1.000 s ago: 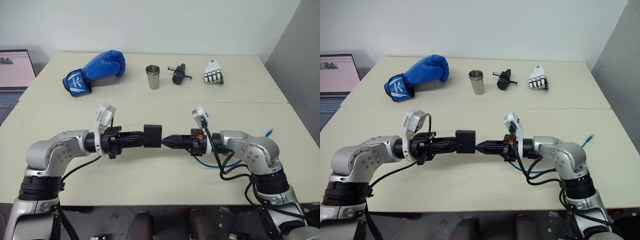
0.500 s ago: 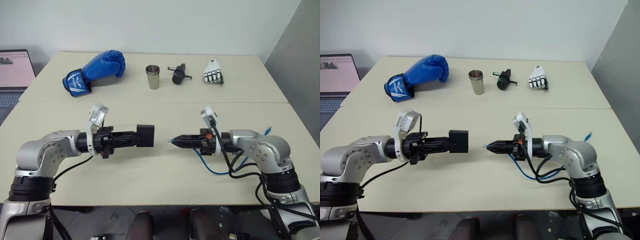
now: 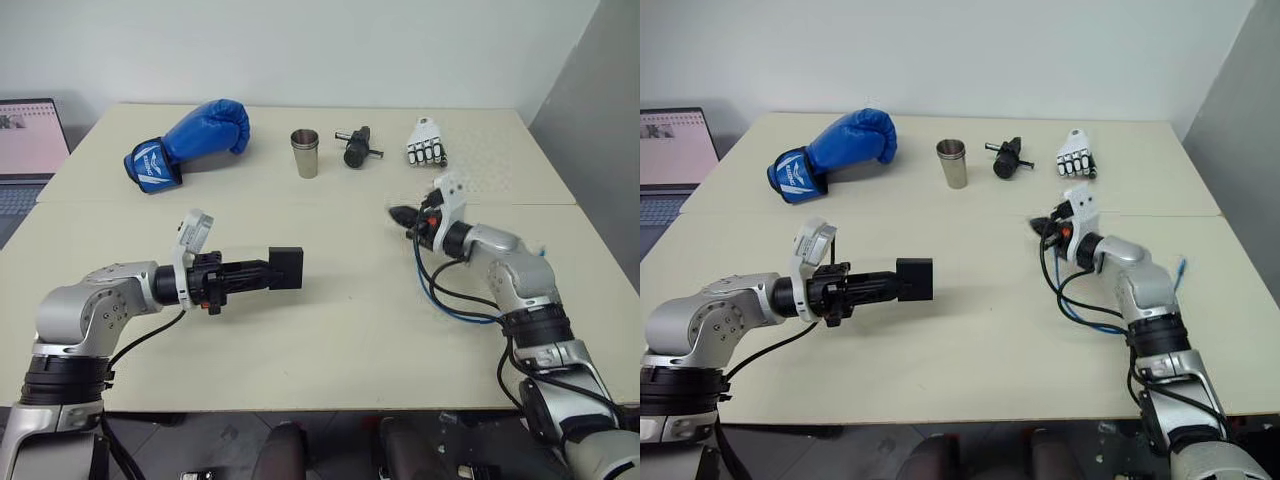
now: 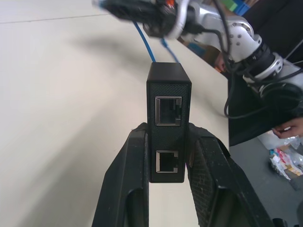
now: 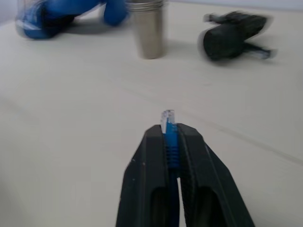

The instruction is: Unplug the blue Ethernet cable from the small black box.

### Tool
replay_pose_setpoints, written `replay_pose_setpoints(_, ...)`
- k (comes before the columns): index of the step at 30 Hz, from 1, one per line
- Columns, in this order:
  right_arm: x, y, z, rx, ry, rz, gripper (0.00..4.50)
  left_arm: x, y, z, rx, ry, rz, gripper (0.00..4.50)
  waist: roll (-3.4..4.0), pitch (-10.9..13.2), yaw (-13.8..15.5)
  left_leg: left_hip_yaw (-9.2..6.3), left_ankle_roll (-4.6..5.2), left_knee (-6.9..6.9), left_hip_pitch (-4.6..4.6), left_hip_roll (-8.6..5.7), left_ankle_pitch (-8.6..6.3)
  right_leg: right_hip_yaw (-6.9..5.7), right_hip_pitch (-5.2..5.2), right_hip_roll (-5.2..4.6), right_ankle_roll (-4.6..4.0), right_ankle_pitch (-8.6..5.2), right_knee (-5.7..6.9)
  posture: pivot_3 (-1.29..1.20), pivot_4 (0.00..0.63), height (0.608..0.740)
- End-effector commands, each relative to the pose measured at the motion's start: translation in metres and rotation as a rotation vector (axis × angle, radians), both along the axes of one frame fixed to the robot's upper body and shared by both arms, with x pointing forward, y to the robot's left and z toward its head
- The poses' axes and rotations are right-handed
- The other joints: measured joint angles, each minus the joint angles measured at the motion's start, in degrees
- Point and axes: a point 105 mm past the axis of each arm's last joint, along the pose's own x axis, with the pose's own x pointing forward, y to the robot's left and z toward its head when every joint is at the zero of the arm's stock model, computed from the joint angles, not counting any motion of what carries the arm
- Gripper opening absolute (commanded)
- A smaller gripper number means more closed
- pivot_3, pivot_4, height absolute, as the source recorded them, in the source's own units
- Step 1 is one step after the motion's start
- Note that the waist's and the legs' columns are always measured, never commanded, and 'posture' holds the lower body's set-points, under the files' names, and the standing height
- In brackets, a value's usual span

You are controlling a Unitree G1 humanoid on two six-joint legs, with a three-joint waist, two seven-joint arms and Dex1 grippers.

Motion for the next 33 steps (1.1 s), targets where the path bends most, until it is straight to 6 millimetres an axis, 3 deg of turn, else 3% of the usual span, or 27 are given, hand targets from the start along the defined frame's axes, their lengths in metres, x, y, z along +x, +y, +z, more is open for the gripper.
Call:
replay_pose_setpoints(1, 0.016, -0.012, 0.009, -0.049, -0.086, -0.092, 0.03, 0.002, -0.002, 0.009, 0.006, -0.064, 0.007, 0.77, 0.0, 0.0, 0.0, 0.0, 0.0, 0.01, -0.02, 0.0, 0.0, 0.0, 0.0, 0.0, -0.01, 0.0, -0.03, 0.0, 0.15, 0.74)
replay_pose_setpoints(2, 0.018, -0.014, 0.007, -0.054, -0.086, -0.104, 0.03, 0.003, -0.002, 0.009, 0.005, -0.066, 0.008, 0.77, 0.0, 0.0, 0.0, 0.02, 0.0, -0.01, -0.02, -0.01, 0.0, 0.0, 0.0, -0.02, -0.02, 0.0, -0.04, 0.0, 0.15, 0.74)
replay_pose_setpoints(4, 0.018, -0.015, 0.004, -0.053, -0.081, -0.108, 0.73, 0.003, -0.003, 0.009, 0.002, -0.07, 0.012, 0.77, 0.0, 0.0, 0.0, 0.04, 0.0, -0.02, -0.04, -0.01, 0.0, 0.02, 0.0, -0.04, -0.02, -0.01, -0.08, 0.0, 0.15, 0.74)
replay_pose_setpoints(6, 0.017, -0.016, 0.004, -0.043, -0.083, -0.102, 0.98, 0.003, -0.003, 0.008, -0.005, -0.072, 0.019, 0.77, 0.01, 0.0, 0.0, 0.04, -0.01, -0.03, -0.1, -0.01, 0.0, 0.02, -0.02, -0.06, -0.03, -0.01, -0.1, 0.0, 0.15, 0.74)
replay_pose_setpoints(14, 0.006, -0.016, 0.016, -0.038, -0.127, -0.052, 2.91, 0.009, -0.002, 0.008, -0.011, -0.102, 0.057, 0.77, 0.01, 0.0, 0.0, -0.02, 0.0, 0.07, -0.15, -0.04, 0.0, -0.03, -0.07, -0.11, -0.02, -0.01, 0.05, 0.0, 0.15, 0.74)
replay_pose_setpoints(17, -0.01, -0.002, 0.021, -0.066, -0.144, 0.084, 3.57, 0.017, -0.001, 0.008, 0.007, -0.15, 0.107, 0.77, 0.01, 0.0, 0.0, -0.04, 0.0, 0.09, -0.15, -0.04, 0.0, -0.05, -0.07, -0.1, -0.02, -0.01, 0.08, 0.0, 0.15, 0.74)
replay_pose_setpoints(20, -0.045, 0.026, 0.021, -0.108, -0.129, 0.331, 4.36, 0.03, 0.003, 0.008, 0.016, -0.214, 0.214, 0.77, 0.01, 0.0, 0.3, -0.05, 0.0, 0.12, -0.16, -0.05, 0.0, -0.05, -0.05, -0.1, -0.02, 0.0, 0.06, 0.0, 0.15, 0.74)
replay_pose_setpoints(26, -0.097, 0.058, 0.028, -0.113, -0.07, 0.591, 4.38, 0.056, 0.02, -0.001, 0.06, -0.317, 0.479, 0.77, 0.01, 0.0, 0.4, -0.18, 0.0, 0.18, -0.21, -0.03, 0.0, -0.08, -0.05, -0.13, -0.01, 0.0, 0.04, 0.0, 0.15, 0.74)
replay_pose_setpoints(28, -0.113, 0.071, 0.029, -0.125, -0.04, 0.674, 4.38, 0.067, 0.035, -0.007, 0.098, -0.384, 0.63, 0.77, 0.03, 0.0, 0.5, -0.35, 0.0, 0.22, -0.2, -0.05, 0.0, -0.1, -0.01, -0.1, 0.0, 0.01, 0.08, 0.0, 0.15, 0.74)
replay_pose_setpoints(33, -0.122, 0.081, 0.026, -0.15, 0.002, 0.711, 4.38, 0.077, 0.051, -0.027, 0.208, -0.493, 0.795, 0.77, 0.01, 0.0, 0.7, -0.52, 0.0, 0.23, -0.18, -0.11, 0.0, -0.16, 0.09, -0.17, 0.0, 0.01, 0.05, 0.0, 0.15, 0.74)
